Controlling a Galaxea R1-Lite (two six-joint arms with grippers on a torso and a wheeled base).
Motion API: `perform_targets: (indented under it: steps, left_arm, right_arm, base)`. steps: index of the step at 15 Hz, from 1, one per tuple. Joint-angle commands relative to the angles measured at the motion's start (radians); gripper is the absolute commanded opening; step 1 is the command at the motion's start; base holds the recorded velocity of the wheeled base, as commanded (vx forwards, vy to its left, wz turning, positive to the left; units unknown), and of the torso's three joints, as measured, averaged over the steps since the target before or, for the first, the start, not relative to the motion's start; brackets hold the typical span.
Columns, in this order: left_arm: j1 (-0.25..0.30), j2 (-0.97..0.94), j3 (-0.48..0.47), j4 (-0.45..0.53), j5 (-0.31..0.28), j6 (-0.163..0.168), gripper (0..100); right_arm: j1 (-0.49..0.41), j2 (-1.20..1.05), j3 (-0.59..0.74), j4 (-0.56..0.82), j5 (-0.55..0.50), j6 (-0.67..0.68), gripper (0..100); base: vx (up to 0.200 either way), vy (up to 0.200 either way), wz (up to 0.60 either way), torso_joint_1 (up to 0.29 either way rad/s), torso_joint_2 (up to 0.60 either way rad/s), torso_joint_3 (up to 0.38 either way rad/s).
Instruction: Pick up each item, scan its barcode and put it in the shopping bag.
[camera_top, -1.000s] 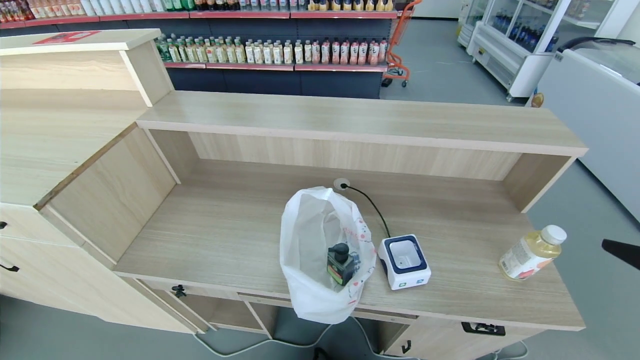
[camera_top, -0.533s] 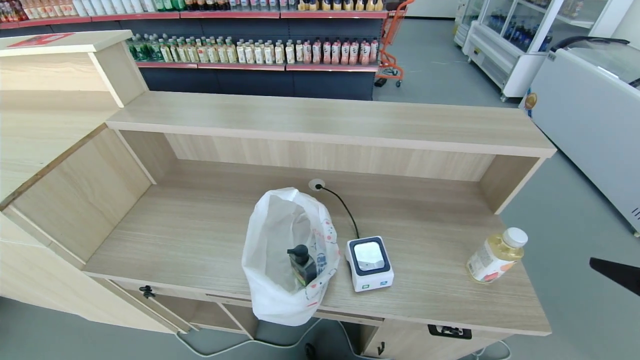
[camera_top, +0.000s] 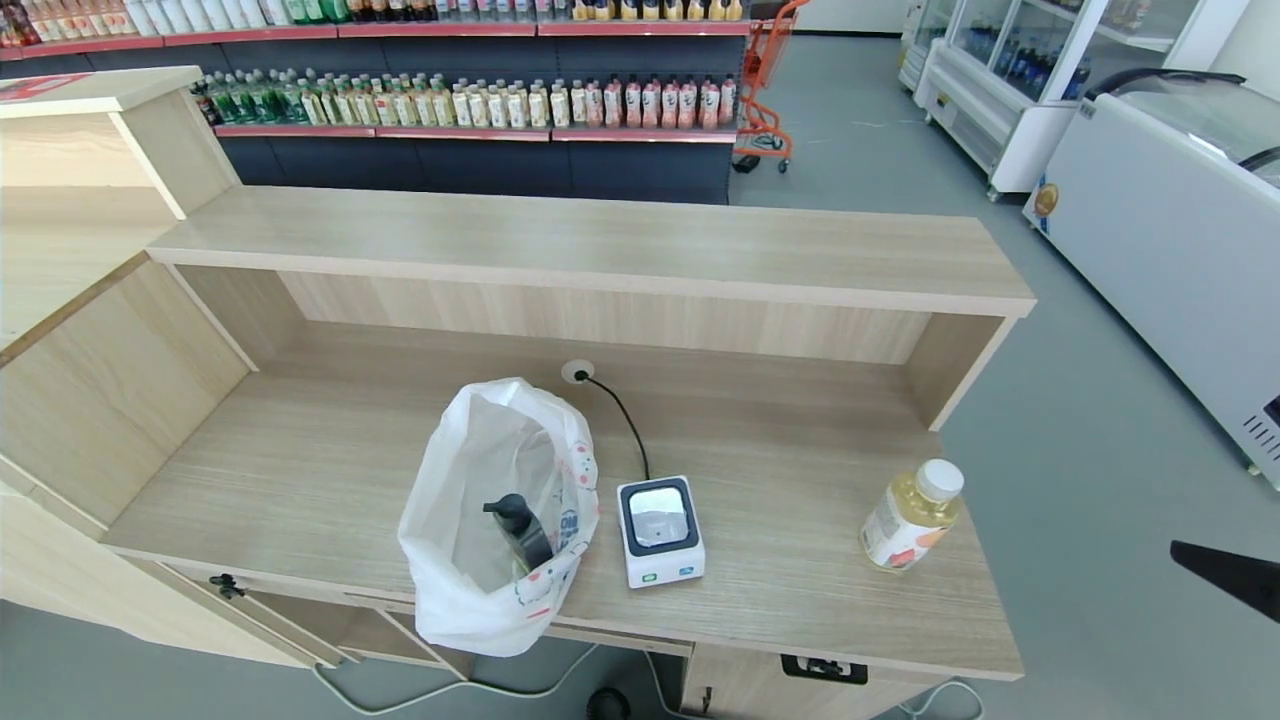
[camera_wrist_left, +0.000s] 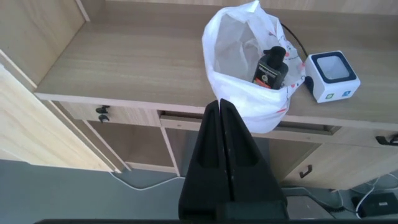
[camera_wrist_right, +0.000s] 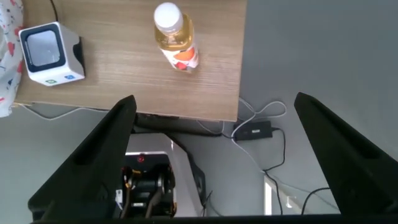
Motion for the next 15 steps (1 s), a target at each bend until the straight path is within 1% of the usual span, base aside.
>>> perform_targets:
  steps: [1, 3, 4, 5, 6, 9, 12, 13, 15]
  left_arm:
    - [0.0, 0.001, 0.0, 0.001, 0.0, 0.0, 0]
    - [0.0, 0.001, -0.001, 0.001, -0.001, 0.0, 0]
    - [0.0, 0.001, -0.001, 0.001, 0.0, 0.0, 0]
    - [0.0, 0.001, -0.001, 0.001, 0.0, 0.0, 0]
    - [0.0, 0.001, -0.001, 0.001, 0.0, 0.0, 0]
    - [0.0, 0.001, 0.0, 0.001, 0.0, 0.0, 0]
    - [0.0, 0.0, 0.0, 0.001, 0.0, 0.0, 0]
    - [0.0, 0.001, 0.0, 0.001, -0.001, 0.0, 0]
    - [0.0, 0.0, 0.0, 0.001, 0.0, 0.0, 0]
  right_arm:
    - [0.001, -0.012, 0.02, 0.001, 0.001, -0.001, 100]
    - [-0.001, -0.017, 0.067, 0.004, -0.002, -0.03, 100]
    - [-0.004, -0.018, 0.107, 0.004, -0.048, -0.071, 100]
    - [-0.004, -0.009, 0.136, 0.004, -0.118, -0.094, 100]
    - [-0.001, 0.003, 0.164, 0.0, -0.158, -0.105, 100]
    - [0.021, 0.094, 0.19, -0.017, -0.213, -0.096, 100]
    - [0.026, 0.186, 0.201, -0.091, -0.244, -0.031, 100]
    - [0.036, 0.266, 0.207, -0.189, -0.243, 0.021, 100]
    - [0.052, 0.345, 0.216, -0.275, -0.246, 0.048, 100]
  base:
    - [0.0, 0.0, 0.0, 0.0, 0.0, 0.0]
    - [0.0, 0.0, 0.0, 0.0, 0.0, 0.0]
    - [0.0, 0.0, 0.0, 0.0, 0.0, 0.0]
    - [0.0, 0.0, 0.0, 0.0, 0.0, 0.0]
    - [0.0, 0.0, 0.0, 0.0, 0.0, 0.0]
    - [0.0, 0.0, 0.0, 0.0, 0.0, 0.0]
    - [0.0, 0.0, 0.0, 0.0, 0.0, 0.0]
    - [0.0, 0.0, 0.0, 0.0, 0.0, 0.0]
    - [0.0, 0.0, 0.0, 0.0, 0.0, 0.0]
